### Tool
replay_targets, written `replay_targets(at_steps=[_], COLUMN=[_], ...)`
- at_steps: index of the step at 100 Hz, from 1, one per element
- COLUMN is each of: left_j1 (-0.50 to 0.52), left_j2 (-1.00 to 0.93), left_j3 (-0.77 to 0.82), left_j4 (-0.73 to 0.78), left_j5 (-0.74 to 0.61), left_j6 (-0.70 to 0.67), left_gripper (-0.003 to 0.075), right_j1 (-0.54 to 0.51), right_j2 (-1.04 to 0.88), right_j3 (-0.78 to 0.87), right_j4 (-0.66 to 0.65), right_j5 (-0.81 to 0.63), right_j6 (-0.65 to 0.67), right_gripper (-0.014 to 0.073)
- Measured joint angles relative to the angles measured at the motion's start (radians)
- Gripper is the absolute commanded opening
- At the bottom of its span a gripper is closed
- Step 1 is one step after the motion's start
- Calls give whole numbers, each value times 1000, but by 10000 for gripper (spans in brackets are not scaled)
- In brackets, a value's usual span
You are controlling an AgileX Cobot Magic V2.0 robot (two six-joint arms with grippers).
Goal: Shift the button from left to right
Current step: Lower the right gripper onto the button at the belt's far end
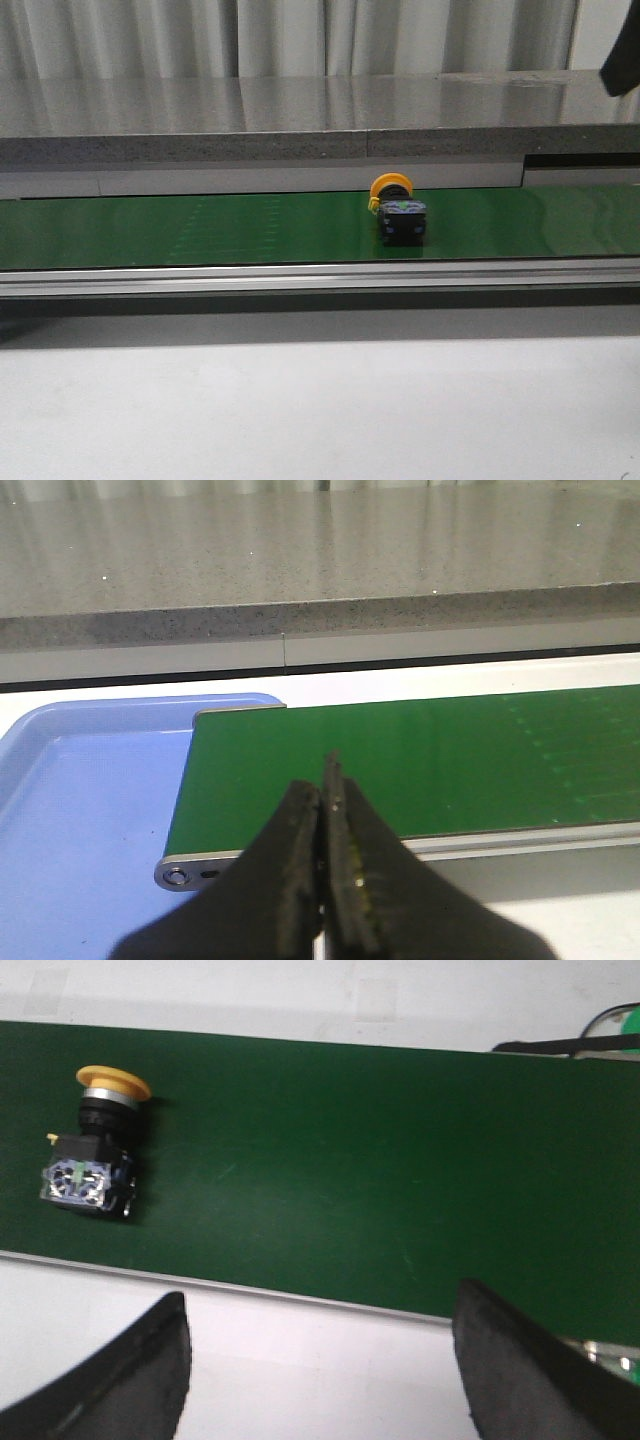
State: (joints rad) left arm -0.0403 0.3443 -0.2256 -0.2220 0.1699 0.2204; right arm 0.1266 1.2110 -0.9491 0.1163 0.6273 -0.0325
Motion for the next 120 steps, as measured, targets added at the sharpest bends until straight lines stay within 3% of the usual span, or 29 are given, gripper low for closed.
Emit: replay_targets(at_steps=[41, 97, 120], left_j1=[0, 0, 0], left_j2=[0, 0, 0], left_j3=[0, 0, 0], left_j4=[0, 0, 0], left_j5=[0, 0, 0], left_j6=[0, 0, 0], left_gripper=[-21, -21, -21], right_j1=[129, 133, 133], right_j2=[287, 413, 448], right_j3=[-144, -184, -185], right_j4=[0, 0, 0], right_j5=[-29, -68, -74], right_j6=[-2, -2, -2], right_gripper=[550, 548, 486])
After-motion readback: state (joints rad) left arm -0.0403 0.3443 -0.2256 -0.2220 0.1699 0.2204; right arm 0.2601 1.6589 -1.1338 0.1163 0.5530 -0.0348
